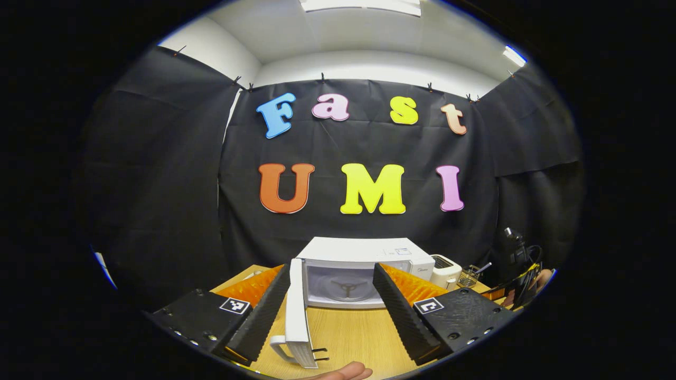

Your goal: Open the microwave oven with the left hand, put the food in, and close the microwave oven.

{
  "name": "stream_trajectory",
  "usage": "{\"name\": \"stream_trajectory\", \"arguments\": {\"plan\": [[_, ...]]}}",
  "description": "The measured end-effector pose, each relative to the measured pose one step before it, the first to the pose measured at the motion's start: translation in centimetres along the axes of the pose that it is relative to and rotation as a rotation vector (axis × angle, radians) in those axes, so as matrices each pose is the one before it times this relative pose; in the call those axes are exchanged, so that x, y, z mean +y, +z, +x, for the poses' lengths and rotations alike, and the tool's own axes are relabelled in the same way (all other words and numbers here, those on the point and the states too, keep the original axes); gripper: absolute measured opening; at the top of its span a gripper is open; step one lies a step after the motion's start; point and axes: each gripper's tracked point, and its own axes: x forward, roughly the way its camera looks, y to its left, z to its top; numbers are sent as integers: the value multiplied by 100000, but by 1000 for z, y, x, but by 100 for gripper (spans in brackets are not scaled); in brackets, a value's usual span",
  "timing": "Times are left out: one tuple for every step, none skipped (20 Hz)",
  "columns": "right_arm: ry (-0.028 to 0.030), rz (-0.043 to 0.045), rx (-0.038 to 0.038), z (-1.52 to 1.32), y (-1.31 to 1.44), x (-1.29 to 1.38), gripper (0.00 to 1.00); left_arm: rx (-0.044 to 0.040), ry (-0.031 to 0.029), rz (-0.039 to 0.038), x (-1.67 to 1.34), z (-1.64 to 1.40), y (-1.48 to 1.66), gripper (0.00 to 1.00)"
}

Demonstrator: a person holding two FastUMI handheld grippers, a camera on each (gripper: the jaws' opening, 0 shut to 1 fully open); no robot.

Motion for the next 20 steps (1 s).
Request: {"name": "stream_trajectory", "arguments": {"plan": [[2407,1844,3498,942,-467,-299,81,137,-1340,-545,-529,455,-137,96],[2595,2383,2859,910,-416,-223,78,445,-1127,-319,-544,389,-330,96],[2371,3742,2630,689,-513,-222,77,704,-786,-160,-167,323,-289,96],[3619,5495,2094,645,-251,-88,74,438,-305,16,-212,275,-292,96],[4752,5982,1954,611,-280,277,60,322,276,205,110,353,-130,96],[4039,6122,2200,497,-379,106,67,609,391,479,52,295,-265,96],[3179,5954,1719,524,-85,-140,52,942,-654,150,-279,237,-529,96],[2289,5029,2495,378,-192,-233,44,618,-868,470,-344,110,-308,96],[3886,4790,1695,116,-366,230,49,-48,-556,1002,-115,127,32,96],[398,3708,-229,-164,307,47,27,255,293,1829,-20,52,-163,95],[-563,-800,-489,-191,91,28,18,-232,121,2058,-16,-151,-119,95],[-1507,-2689,-774,-430,-127,-150,13,-699,121,1764,-69,-153,149,96],[-1058,-1888,-1363,-487,115,187,13,-1070,43,1392,-75,-276,229,96],[-631,-2185,-1637,-677,-7,441,12,-1186,-130,1076,-18,-310,274,96],[-1109,-2422,-1695,-570,76,377,12,-1136,-67,659,-59,-312,266,96],[-2110,-2887,-2609,-587,204,314,12,-1136,92,233,67,-246,191,97],[-2863,-3619,-2899,-511,309,198,12,-1451,710,302,211,-283,231,97],[-3190,-4903,-2527,-649,-37,308,12,-678,1079,504,395,-182,65,97],[-3233,-4819,-2413,-552,215,285,12,353,316,-201,235,-309,-225,97],[-2623,-4515,-2545,-414,300,394,12,753,-206,-686,32,-228,-282,96]]}}
